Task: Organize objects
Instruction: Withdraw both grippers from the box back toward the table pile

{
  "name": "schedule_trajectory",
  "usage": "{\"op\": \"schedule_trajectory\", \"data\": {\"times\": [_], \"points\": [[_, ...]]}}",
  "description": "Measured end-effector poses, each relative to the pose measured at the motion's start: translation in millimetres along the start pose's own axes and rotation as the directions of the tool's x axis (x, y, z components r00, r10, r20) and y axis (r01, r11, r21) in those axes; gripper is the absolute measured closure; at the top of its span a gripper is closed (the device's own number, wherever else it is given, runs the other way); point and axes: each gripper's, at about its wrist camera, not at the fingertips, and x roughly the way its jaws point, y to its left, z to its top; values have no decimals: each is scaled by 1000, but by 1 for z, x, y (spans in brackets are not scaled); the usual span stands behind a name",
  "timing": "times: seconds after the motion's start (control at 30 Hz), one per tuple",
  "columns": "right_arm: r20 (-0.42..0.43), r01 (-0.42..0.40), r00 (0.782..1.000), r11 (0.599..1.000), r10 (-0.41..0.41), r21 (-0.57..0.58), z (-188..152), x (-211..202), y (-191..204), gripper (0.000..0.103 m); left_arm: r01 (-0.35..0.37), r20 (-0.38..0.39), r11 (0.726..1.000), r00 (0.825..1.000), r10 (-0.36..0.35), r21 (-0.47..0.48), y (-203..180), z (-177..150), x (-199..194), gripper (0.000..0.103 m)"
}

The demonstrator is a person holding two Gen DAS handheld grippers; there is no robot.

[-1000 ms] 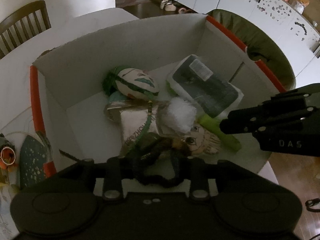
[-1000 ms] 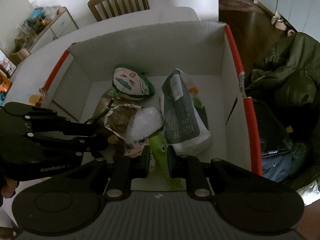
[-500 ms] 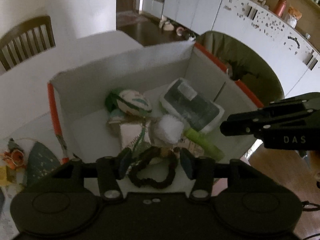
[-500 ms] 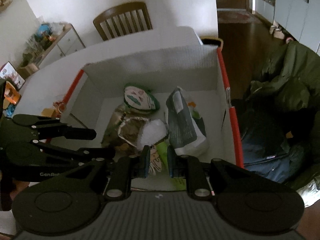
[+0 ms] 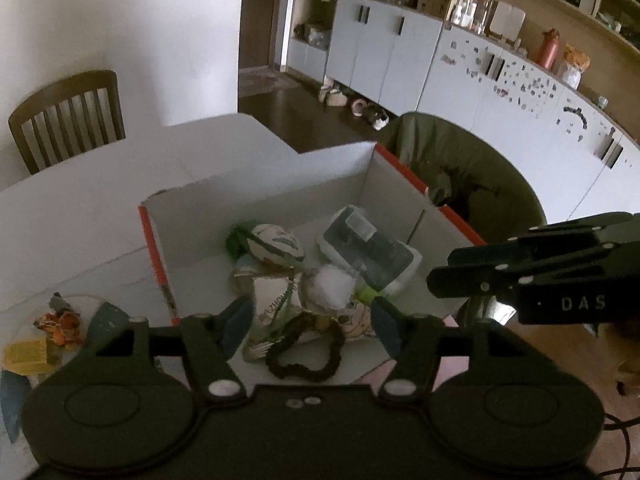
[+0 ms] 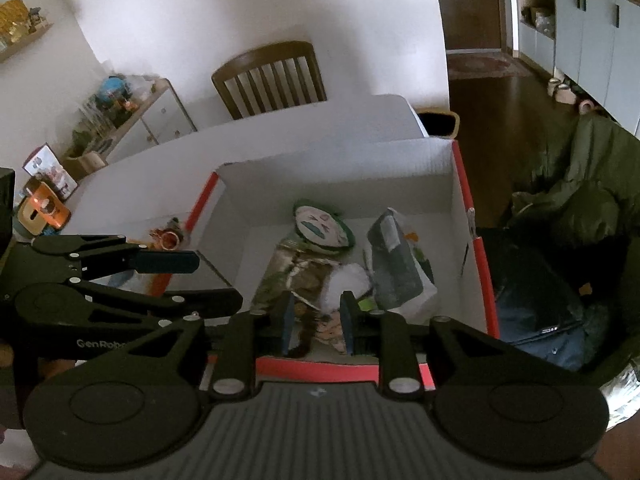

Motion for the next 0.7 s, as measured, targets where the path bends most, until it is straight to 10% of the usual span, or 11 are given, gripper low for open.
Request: {"op": "schedule_trajectory", "data": {"times": [0.17,0.7], "points": [[48,-9,999,1000,10,-22,-4,-15,16,53,-5,32,1000,999,6,-17,8,-5,-21,29],[90,-49,994,997,54,-58,-7,-22,85,32,-50,108,995,992,60,-89,62,-28,-77,3]]}}
